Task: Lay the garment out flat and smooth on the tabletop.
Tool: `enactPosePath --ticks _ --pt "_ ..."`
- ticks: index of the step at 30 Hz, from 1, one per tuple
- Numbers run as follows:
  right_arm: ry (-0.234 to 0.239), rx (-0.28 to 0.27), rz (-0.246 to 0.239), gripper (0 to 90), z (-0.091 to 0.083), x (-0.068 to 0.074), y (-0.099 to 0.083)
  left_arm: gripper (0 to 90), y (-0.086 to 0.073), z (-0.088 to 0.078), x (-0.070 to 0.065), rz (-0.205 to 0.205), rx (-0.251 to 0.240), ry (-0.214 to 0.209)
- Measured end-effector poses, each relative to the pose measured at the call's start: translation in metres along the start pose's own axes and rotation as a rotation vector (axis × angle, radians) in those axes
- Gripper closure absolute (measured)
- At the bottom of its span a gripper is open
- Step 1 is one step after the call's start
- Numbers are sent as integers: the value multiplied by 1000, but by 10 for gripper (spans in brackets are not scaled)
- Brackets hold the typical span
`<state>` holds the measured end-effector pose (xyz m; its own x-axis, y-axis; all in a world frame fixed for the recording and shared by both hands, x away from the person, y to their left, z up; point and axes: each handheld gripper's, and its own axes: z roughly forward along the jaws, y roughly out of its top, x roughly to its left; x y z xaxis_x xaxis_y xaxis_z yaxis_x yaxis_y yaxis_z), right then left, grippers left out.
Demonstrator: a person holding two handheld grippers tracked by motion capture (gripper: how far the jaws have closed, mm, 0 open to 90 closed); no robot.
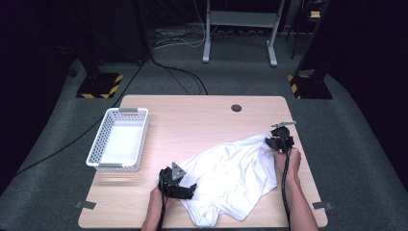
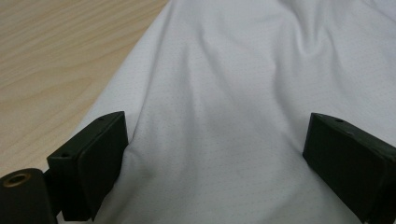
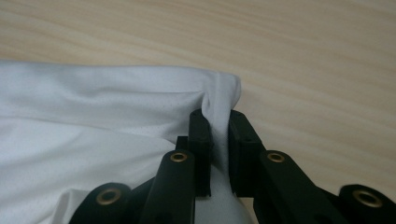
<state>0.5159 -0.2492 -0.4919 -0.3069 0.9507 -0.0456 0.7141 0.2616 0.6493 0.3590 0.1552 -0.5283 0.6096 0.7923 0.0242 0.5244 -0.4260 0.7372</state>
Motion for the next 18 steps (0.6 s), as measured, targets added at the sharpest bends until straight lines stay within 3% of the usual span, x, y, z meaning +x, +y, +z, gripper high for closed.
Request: enactPosePath --ticks 5,7,9,13,18 --pt "-44 -37 -5 798 1 -2 14 67 0 0 0 0 0 0" --pt "-54 4 -22 690 7 2 13 67 0 0 0 0 0 1" --pt "-17 7 6 588 5 0 10 67 0 0 0 0 -1 1" --pt "12 -83 45 489 -26 -2 -1 67 0 0 0 1 0 1" --pt "52 -96 6 386 -63 10 -32 67 0 0 0 0 -1 2"
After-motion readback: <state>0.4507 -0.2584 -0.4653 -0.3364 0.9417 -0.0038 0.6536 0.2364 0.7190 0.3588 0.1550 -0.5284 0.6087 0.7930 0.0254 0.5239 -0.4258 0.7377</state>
